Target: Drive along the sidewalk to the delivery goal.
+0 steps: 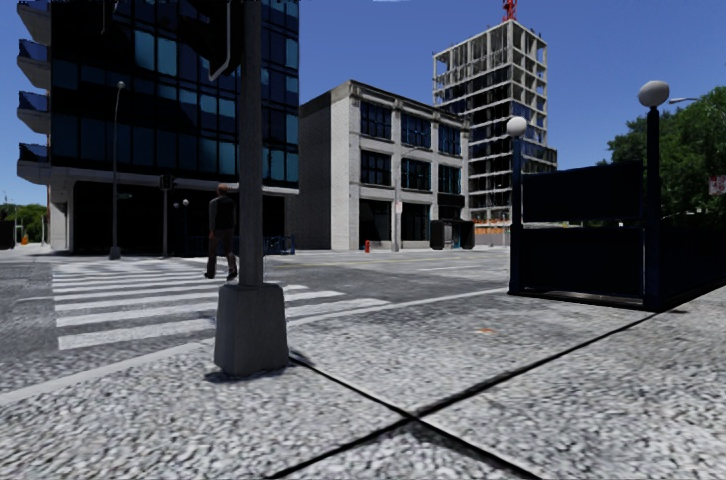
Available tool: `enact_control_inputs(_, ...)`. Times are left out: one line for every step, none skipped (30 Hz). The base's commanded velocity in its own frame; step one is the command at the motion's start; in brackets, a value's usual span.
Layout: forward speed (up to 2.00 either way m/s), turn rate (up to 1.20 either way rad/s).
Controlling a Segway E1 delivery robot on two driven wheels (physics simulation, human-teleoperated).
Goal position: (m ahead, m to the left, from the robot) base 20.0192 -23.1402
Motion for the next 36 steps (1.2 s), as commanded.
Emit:
enact_control_inputs(1.63, -0.77)
enact_control_inputs(1.63, -0.77)
enact_control_inputs(1.63, -0.77)
enact_control_inputs(1.63, -0.77)
enact_control_inputs(1.63, -0.77)
enact_control_inputs(1.63, -0.77)
enact_control_inputs(1.63, -0.77)
enact_control_inputs(1.63, -0.77)
enact_control_inputs(1.63, -0.77)
enact_control_inputs(1.63, -0.77)
enact_control_inputs(1.63, -0.77)
enact_control_inputs(1.63, -0.77)
enact_control_inputs(1.63, -0.77)
enact_control_inputs(1.63, -0.77)
enact_control_inputs(1.63, -0.77)
enact_control_inputs(1.63, -0.77)
enact_control_inputs(1.63, -0.77)
enact_control_inputs(1.63, -0.77)
enact_control_inputs(1.63, -0.77)
enact_control_inputs(1.63, -0.77)
enact_control_inputs(1.63, -0.77)
enact_control_inputs(1.63, -0.77)
enact_control_inputs(1.64, -0.77)
enact_control_inputs(1.64, -0.77)
enact_control_inputs(1.64, -0.77)
enact_control_inputs(1.64, -0.77)
enact_control_inputs(1.66, -0.77)
enact_control_inputs(1.73, -0.77)
enact_control_inputs(1.73, -0.77)
enact_control_inputs(1.76, -0.77)
enact_control_inputs(1.76, -0.77)
enact_control_inputs(1.77, -0.77)
enact_control_inputs(1.77, -0.77)
enact_control_inputs(1.77, -0.77)
enact_control_inputs(1.77, -0.77)
enact_control_inputs(1.77, -0.77)
